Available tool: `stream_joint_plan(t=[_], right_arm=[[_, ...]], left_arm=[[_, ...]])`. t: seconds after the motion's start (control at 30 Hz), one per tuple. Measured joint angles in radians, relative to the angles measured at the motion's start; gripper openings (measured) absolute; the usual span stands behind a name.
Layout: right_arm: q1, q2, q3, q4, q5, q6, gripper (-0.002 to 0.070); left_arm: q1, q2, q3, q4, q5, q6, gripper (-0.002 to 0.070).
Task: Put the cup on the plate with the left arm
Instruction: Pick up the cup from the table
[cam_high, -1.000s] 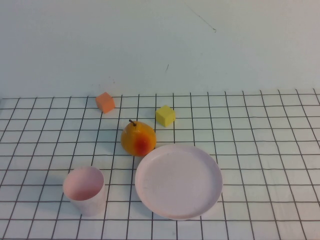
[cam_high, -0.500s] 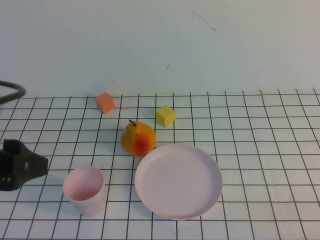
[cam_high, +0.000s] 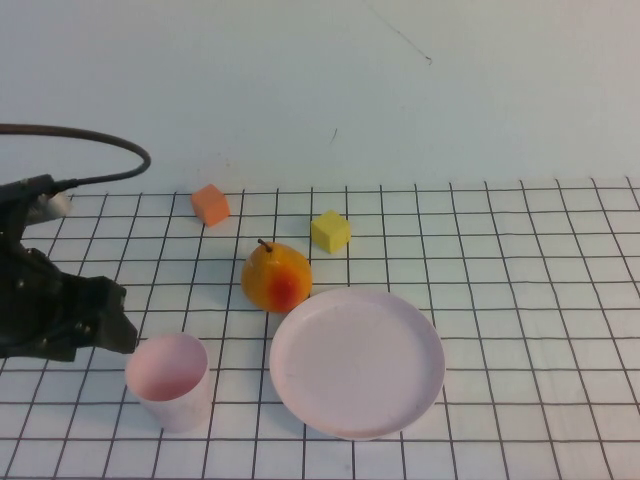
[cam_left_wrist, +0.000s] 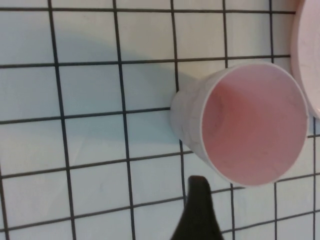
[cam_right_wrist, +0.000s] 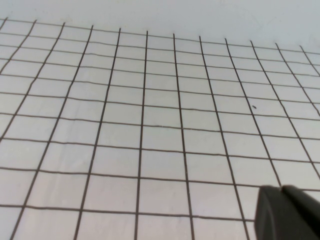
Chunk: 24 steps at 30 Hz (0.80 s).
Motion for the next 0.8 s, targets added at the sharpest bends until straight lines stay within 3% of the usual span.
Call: stream_joint_plan(t=[0.4,0.63,0.7,0.8], right_arm=[[0.000,0.000,0.000,0.000,0.000,0.000,-0.0002],[0.000,0.000,0.000,0.000,0.000,0.000,-0.0002],[0.000,0.000,0.000,0.000,0.000,0.000,-0.0002],[0.000,0.000,0.000,0.000,0.000,0.000,-0.0002]], left_arm=[[-0.006,0.186,-0.002,0.006,-0.086,0.000,0.0453],[-0.099,0.245,-0.004,0.030,-0.161,-0.021,0.0447],[-0.130,0.260,-0.004,0.063,-0.187,-0.041,0.0427],[-0.157,0.282,-0.004,0.124,-0.209,-0.074,0.0340]])
